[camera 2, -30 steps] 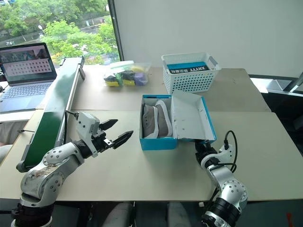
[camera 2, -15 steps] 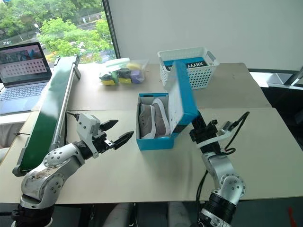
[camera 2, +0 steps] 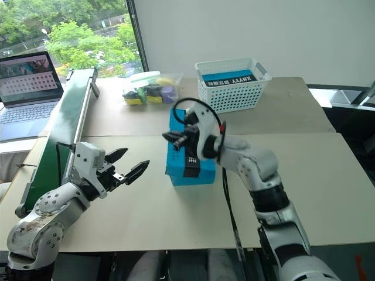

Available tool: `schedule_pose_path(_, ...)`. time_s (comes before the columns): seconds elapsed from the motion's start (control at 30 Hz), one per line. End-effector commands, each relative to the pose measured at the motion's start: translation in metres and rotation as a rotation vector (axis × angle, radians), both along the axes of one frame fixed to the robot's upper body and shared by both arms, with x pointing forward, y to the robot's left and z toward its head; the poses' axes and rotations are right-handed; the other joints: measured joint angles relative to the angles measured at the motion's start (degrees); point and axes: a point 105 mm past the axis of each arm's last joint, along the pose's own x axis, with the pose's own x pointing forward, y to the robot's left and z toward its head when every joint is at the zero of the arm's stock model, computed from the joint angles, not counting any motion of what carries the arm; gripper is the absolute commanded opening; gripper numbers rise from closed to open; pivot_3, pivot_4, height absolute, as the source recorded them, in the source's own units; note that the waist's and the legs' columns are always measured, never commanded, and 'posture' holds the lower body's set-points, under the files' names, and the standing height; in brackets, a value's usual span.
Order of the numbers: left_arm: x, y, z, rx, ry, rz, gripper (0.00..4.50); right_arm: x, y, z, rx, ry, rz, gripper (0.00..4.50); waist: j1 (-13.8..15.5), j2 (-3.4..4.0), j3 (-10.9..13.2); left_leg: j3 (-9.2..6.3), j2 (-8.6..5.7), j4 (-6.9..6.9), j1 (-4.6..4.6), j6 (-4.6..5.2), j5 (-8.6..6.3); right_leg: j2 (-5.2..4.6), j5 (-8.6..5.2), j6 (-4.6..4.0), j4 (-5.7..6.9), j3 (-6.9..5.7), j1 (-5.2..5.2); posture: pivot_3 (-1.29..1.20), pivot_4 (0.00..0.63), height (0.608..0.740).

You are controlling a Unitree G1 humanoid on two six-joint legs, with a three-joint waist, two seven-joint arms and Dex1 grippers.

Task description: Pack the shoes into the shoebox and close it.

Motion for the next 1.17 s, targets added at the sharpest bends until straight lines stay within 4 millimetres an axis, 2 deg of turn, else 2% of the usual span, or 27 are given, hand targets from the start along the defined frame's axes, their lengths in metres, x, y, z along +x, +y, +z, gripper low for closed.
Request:
schedule_pose_path(0.03, -0.006, -0.007, 0.009, -0.003, -0.043, -0.009, 4.50, 0.036, 0.010, 0.007, -0.040, -0.098, -0.102, 0.01, -0.1, -0.01, 0.0, 0.01, -0.05, 0.01, -0.16, 0.00, 0.00, -0.04, 0.12, 0.04, 0.05, 0.04, -0.17, 0.00, 0.150, 0.735)
schedule_pose_path(0.1, -0.007, -0.009, 0.009, -0.009, -0.046, -0.004, 4.50, 0.050, 0.013, -0.010, -0.108, -0.083, -0.137, 0.01, -0.2, -0.03, 0.0, 0.01, -0.07, 0.01, -0.23, 0.00, 0.00, -0.06, 0.13, 0.03, 0.04, 0.05, -0.24, 0.00, 0.150, 0.735)
schedule_pose_path(0.17, -0.009, -0.010, 0.010, -0.011, -0.049, 0.002, 4.50, 0.057, 0.012, -0.044, -0.270, -0.065, -0.146, 0.01, -0.1, -0.04, 0.0, 0.01, -0.06, -0.02, -0.23, -0.02, -0.01, -0.07, 0.14, 0.03, 0.03, 0.05, -0.24, 0.00, 0.150, 0.735)
schedule_pose_path(0.27, -0.012, -0.008, 0.010, -0.010, -0.052, 0.017, 4.50, 0.051, 0.011, -0.096, -0.445, 0.031, -0.083, 0.01, -0.1, -0.04, 0.0, 0.01, -0.10, 0.02, -0.21, -0.02, -0.01, -0.11, 0.14, 0.03, 0.05, 0.06, -0.21, 0.00, 0.150, 0.735)
schedule_pose_path(0.33, -0.013, -0.008, 0.010, -0.010, -0.052, 0.025, 4.50, 0.046, 0.008, -0.120, -0.518, 0.093, -0.044, 0.01, -0.2, -0.07, -0.1, 0.01, -0.10, 0.03, -0.08, -0.02, -0.01, -0.10, 0.15, 0.02, 0.10, 0.08, -0.13, 0.00, 0.150, 0.735)
schedule_pose_path(0.4, -0.013, -0.008, 0.010, -0.012, -0.054, 0.034, 4.50, 0.044, 0.005, -0.130, -0.537, 0.128, -0.038, 0.01, -0.3, -0.15, -0.3, 0.02, -0.08, -0.03, 0.26, -0.02, -0.02, -0.07, 0.14, 0.01, 0.09, 0.08, 0.14, 0.00, 0.150, 0.735)
schedule_pose_path(0.47, -0.013, -0.007, 0.011, -0.019, -0.058, 0.050, 4.50, 0.045, 0.004, -0.131, -0.535, 0.130, -0.042, 0.01, -0.3, -0.15, -0.3, 0.02, -0.06, -0.05, 0.55, -0.03, -0.02, -0.05, 0.13, 0.01, 0.06, 0.08, 0.44, 0.00, 0.150, 0.735)
schedule_pose_path(0.57, -0.012, -0.006, 0.011, -0.020, -0.063, 0.063, 4.50, 0.056, 0.000, -0.119, -0.503, 0.096, -0.107, 0.01, -0.4, -0.17, -0.3, 0.04, -0.05, -0.13, 1.26, -0.05, -0.07, -0.04, 0.07, 0.01, -0.12, 0.07, 1.21, 0.00, 0.150, 0.735)
schedule_pose_path(0.63, -0.011, -0.005, 0.012, -0.022, -0.071, 0.076, 4.50, 0.064, 0.001, -0.095, -0.392, 0.068, -0.147, 0.01, -0.4, -0.17, -0.3, 0.03, -0.04, -0.13, 1.41, -0.05, -0.07, -0.02, 0.06, 0.03, -0.15, 0.06, 1.38, 0.00, 0.150, 0.735)
schedule_pose_path(0.67, -0.009, -0.004, 0.013, -0.026, -0.078, 0.091, 4.50, 0.067, 0.002, -0.073, -0.275, 0.066, -0.158, 0.01, -0.4, -0.17, -0.3, 0.02, -0.03, -0.11, 1.43, -0.05, -0.07, -0.01, 0.05, 0.04, -0.14, 0.05, 1.41, 0.00, 0.150, 0.735)
schedule_pose_path(0.7, -0.008, -0.001, 0.013, -0.034, -0.084, 0.110, 4.50, 0.069, 0.001, -0.037, -0.080, 0.077, -0.159, 0.01, -0.3, -0.17, -0.3, 0.01, -0.03, -0.10, 1.41, -0.05, -0.07, -0.01, 0.05, 0.04, -0.14, 0.04, 1.41, 0.00, 0.150, 0.735)
schedule_pose_path(0.77, -0.007, 0.003, 0.015, -0.052, -0.093, 0.139, 4.50, 0.063, -0.014, 0.015, 0.212, 0.080, -0.127, 0.01, -0.1, -0.18, -0.2, -0.03, -0.03, -0.04, 1.25, -0.05, -0.06, -0.01, 0.08, 0.03, -0.14, 0.02, 1.30, 0.00, 0.150, 0.735)
schedule_pose_path(0.8, -0.007, 0.005, 0.016, -0.066, -0.097, 0.154, 4.50, 0.057, -0.024, 0.034, 0.315, 0.079, -0.106, 0.01, 0.0, -0.17, -0.2, -0.05, -0.04, 0.03, 0.91, -0.04, -0.05, -0.01, 0.11, 0.03, -0.08, 0.01, 0.97, 0.00, 0.150, 0.735)
schedule_pose_path(0.87, -0.005, 0.011, 0.018, -0.094, -0.108, 0.198, 4.50, 0.042, -0.050, 0.055, 0.425, 0.060, -0.076, 0.01, 0.0, -0.17, -0.2, -0.09, -0.04, 0.08, 0.44, -0.04, -0.05, -0.03, 0.15, 0.04, -0.05, -0.02, 0.57, 0.00, 0.150, 0.735)
schedule_pose_path(0.93, -0.005, 0.016, 0.019, -0.112, -0.116, 0.238, 4.50, 0.025, -0.070, 0.059, 0.447, 0.048, -0.055, 0.01, 0.3, -0.18, -0.2, -0.10, -0.05, 0.07, -0.08, 0.01, -0.09, -0.08, 0.14, 0.05, 0.02, -0.03, 0.03, 0.00, 0.150, 0.735)
schedule_pose_path(1.0, -0.005, 0.022, 0.020, -0.131, -0.125, 0.280, 4.50, 0.007, -0.089, 0.053, 0.433, 0.046, -0.045, 0.01, 0.7, -0.20, -0.2, -0.09, -0.04, 0.06, -0.37, 0.06, -0.13, -0.08, 0.15, 0.05, 0.13, -0.03, -0.20, 0.00, 0.150, 0.735)
schedule_pose_path(1.17, -0.004, 0.028, 0.019, -0.149, -0.135, 0.339, 4.50, 0.003, -0.099, 0.017, 0.257, 0.088, -0.156, 0.01, -0.1, -0.20, -0.2, 0.13, -0.07, 0.22, -0.33, 0.21, -0.24, -0.13, 0.16, 0.08, 0.03, 0.21, -0.21, 0.00, 0.150, 0.735)
